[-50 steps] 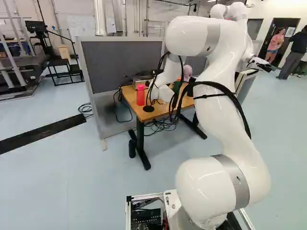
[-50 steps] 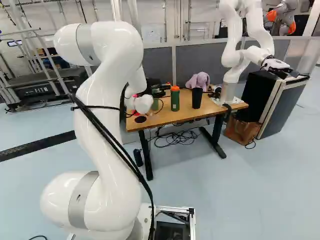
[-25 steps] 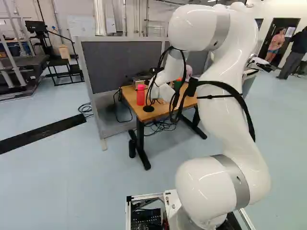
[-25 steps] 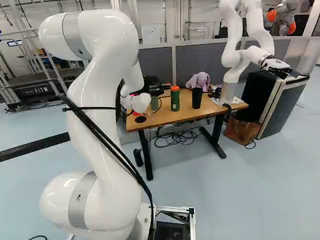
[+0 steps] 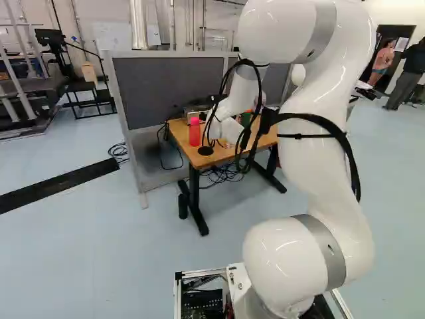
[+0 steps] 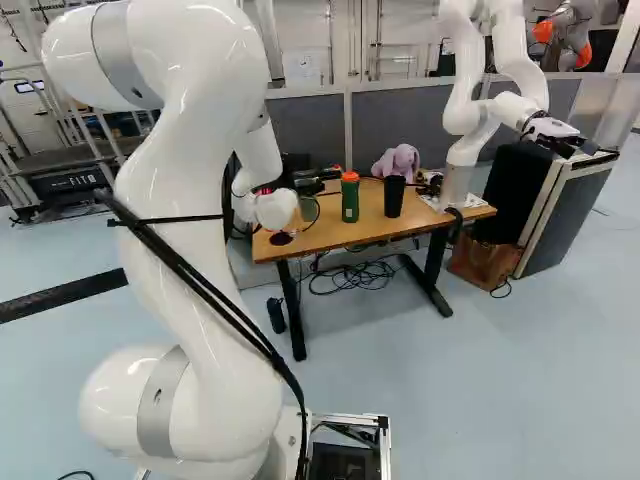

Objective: Place the green cup on the table

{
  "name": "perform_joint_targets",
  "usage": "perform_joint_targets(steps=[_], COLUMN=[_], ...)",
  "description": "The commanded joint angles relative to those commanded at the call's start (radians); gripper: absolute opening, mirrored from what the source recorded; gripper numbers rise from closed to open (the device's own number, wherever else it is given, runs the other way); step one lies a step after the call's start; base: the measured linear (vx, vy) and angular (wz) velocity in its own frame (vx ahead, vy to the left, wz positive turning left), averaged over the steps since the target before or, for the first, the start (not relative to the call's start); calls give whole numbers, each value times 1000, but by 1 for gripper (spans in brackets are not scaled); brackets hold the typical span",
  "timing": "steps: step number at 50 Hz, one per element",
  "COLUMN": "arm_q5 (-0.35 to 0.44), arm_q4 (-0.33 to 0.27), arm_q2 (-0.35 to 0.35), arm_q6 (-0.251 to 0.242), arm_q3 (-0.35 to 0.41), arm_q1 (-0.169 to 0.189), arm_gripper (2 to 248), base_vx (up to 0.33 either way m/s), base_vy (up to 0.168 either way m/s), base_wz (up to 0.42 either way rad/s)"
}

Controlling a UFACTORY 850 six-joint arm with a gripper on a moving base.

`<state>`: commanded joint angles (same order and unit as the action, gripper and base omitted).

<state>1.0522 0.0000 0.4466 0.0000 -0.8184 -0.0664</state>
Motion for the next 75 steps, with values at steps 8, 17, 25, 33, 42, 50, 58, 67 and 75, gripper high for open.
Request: perform_joint_targets(steps=[8,17,25,33,42,50,58,67,75], arm_q5=[0,0,0,0,0,0,0,0,0], arm_q4=[0,0,0,0,0,0,0,0,0], arm_q2=[-27,-57,-85,-112,-142,-169,-194,-221,-229], arm_q6=[0,0,0,0,0,0,0,0,0], arm_q3=[35,73,107,140,177,209,239,270,279], arm_q1=[-4,-8,-12,-17,-22,-26,-29,-33,-34], arm_gripper=[247,247,247,247,247,247,247,247,247], base_vx=[0,0,0,0,0,0,0,0,0], base_vy=[0,0,0,0,0,0,0,0,0], base_wz=[0,0,0,0,0,0,0,0,0])
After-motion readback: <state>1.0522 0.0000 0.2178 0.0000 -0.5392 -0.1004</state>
